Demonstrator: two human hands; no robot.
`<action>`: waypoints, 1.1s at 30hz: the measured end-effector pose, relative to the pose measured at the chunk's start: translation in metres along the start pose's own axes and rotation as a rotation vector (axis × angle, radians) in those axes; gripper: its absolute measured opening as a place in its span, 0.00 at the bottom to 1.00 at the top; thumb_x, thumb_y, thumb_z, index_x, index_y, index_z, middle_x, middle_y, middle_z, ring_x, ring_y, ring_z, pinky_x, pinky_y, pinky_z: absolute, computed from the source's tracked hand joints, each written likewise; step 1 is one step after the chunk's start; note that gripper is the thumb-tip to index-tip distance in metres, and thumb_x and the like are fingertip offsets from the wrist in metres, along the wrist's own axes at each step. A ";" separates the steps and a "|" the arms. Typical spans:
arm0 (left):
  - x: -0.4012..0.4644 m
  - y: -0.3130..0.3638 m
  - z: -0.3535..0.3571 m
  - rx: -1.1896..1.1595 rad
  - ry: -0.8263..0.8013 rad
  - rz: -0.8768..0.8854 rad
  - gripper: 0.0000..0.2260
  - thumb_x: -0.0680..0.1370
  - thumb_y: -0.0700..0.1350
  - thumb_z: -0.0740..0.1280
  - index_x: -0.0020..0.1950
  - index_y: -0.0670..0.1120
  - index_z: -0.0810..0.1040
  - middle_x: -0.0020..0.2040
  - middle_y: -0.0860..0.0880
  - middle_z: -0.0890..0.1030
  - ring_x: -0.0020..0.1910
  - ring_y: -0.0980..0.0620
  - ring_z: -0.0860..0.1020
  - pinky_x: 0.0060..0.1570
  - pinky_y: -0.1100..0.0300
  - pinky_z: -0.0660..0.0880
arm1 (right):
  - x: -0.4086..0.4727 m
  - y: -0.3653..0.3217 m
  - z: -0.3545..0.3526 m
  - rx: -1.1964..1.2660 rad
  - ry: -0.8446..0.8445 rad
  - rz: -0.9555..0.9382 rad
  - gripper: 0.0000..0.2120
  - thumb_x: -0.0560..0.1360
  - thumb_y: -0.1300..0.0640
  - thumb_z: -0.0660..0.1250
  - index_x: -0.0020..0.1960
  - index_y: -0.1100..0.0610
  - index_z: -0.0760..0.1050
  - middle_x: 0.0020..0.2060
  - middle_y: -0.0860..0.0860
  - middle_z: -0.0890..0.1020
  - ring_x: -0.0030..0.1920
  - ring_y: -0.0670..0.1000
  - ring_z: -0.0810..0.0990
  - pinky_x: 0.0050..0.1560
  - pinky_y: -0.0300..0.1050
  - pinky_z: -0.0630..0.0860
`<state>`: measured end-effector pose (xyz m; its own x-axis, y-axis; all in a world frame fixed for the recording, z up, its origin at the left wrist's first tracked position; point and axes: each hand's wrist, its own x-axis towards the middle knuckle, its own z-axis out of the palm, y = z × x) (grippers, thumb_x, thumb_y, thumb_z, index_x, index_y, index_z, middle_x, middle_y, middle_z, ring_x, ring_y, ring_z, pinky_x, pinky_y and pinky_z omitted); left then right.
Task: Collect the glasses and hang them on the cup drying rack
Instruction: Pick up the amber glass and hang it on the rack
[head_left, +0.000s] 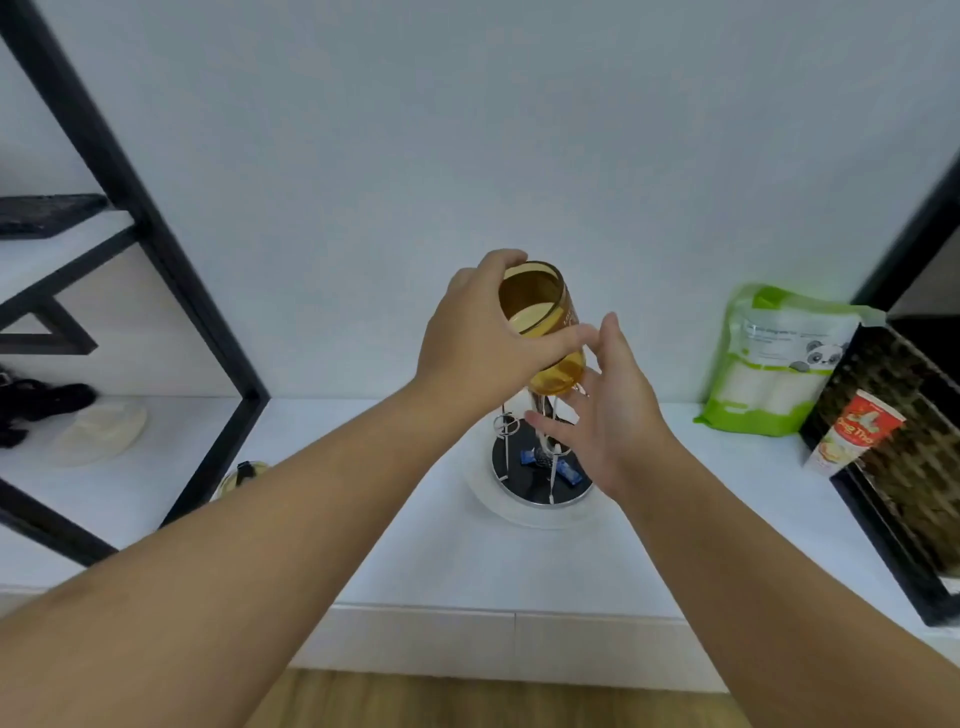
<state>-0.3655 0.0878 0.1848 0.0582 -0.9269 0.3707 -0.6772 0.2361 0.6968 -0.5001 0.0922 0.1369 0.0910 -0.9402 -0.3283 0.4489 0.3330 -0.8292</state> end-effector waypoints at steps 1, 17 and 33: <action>-0.005 0.008 0.007 -0.026 -0.009 -0.004 0.39 0.64 0.69 0.77 0.71 0.60 0.69 0.64 0.56 0.74 0.60 0.58 0.74 0.57 0.62 0.75 | -0.001 -0.002 -0.008 0.081 -0.031 0.018 0.30 0.80 0.29 0.58 0.76 0.44 0.72 0.70 0.53 0.79 0.70 0.57 0.78 0.62 0.67 0.80; -0.030 -0.012 0.062 -0.379 -0.297 -0.152 0.26 0.80 0.69 0.51 0.72 0.61 0.72 0.67 0.59 0.77 0.63 0.60 0.77 0.67 0.54 0.72 | -0.015 0.014 -0.092 0.289 0.077 0.119 0.27 0.82 0.36 0.62 0.68 0.55 0.81 0.59 0.57 0.87 0.56 0.59 0.87 0.37 0.45 0.83; -0.025 -0.156 0.114 0.153 -0.261 -0.235 0.18 0.81 0.51 0.68 0.70 0.48 0.78 0.68 0.50 0.78 0.66 0.50 0.76 0.66 0.56 0.70 | 0.036 0.035 -0.112 -0.456 0.317 -0.261 0.27 0.76 0.49 0.71 0.74 0.43 0.73 0.60 0.47 0.77 0.57 0.52 0.82 0.46 0.52 0.85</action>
<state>-0.3451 0.0403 -0.0033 0.0498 -0.9983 0.0290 -0.7706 -0.0199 0.6370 -0.5802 0.0783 0.0452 -0.2710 -0.9510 -0.1487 -0.0114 0.1576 -0.9874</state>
